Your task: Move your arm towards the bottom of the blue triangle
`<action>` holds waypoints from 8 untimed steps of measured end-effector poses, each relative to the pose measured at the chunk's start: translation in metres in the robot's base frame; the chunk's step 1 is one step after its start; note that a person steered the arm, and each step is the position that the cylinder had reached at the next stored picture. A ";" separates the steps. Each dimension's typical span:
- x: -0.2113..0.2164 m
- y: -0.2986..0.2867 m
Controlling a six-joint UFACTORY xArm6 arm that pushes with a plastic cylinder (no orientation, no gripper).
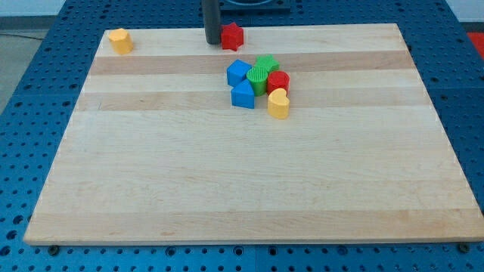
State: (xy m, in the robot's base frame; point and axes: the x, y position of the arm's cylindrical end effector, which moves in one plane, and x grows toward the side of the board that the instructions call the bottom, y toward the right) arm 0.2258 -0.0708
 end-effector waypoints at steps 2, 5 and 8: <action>0.000 0.010; 0.043 -0.035; 0.224 -0.018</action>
